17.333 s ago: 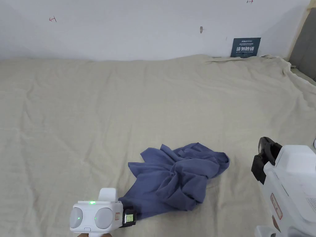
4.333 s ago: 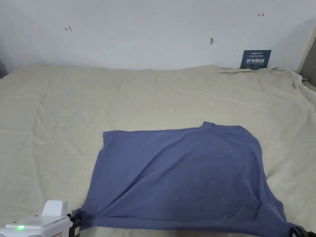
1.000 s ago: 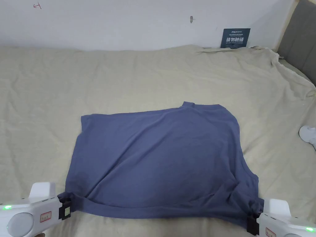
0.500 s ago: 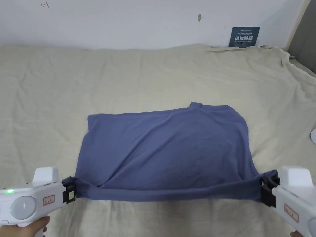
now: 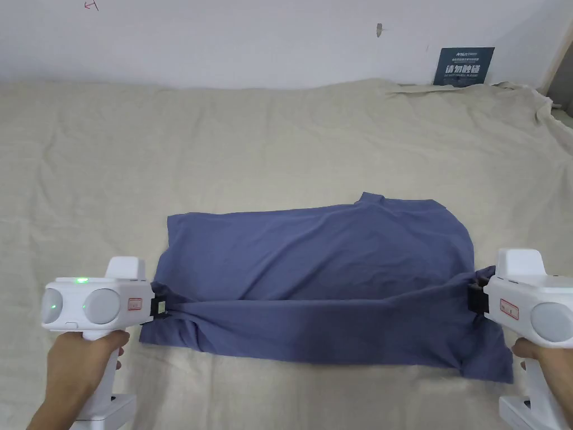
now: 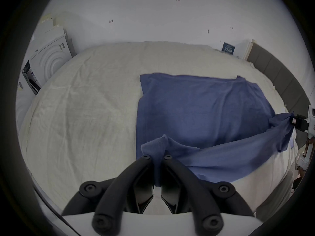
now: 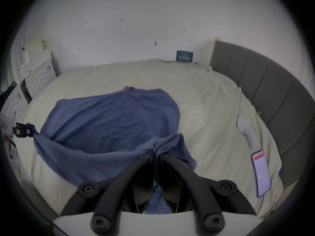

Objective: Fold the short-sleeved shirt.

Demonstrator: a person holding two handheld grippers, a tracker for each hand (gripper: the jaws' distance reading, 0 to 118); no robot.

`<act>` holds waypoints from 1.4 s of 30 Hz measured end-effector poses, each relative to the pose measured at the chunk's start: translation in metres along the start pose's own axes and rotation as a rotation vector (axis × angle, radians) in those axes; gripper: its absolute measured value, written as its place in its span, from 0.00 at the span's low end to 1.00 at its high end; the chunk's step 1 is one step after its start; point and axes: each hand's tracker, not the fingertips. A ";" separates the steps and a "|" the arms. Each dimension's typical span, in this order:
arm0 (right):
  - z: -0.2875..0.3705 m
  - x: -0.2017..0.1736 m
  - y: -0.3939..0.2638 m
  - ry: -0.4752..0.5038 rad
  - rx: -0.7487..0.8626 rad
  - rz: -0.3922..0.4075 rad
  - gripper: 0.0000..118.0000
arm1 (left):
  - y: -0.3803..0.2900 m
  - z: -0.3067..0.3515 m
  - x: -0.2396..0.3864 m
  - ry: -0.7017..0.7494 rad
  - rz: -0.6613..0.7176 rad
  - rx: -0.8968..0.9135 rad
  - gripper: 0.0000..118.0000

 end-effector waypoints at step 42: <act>0.150 -0.006 -0.037 0.007 0.323 -0.097 0.32 | -0.041 0.122 0.022 0.006 0.016 0.324 0.16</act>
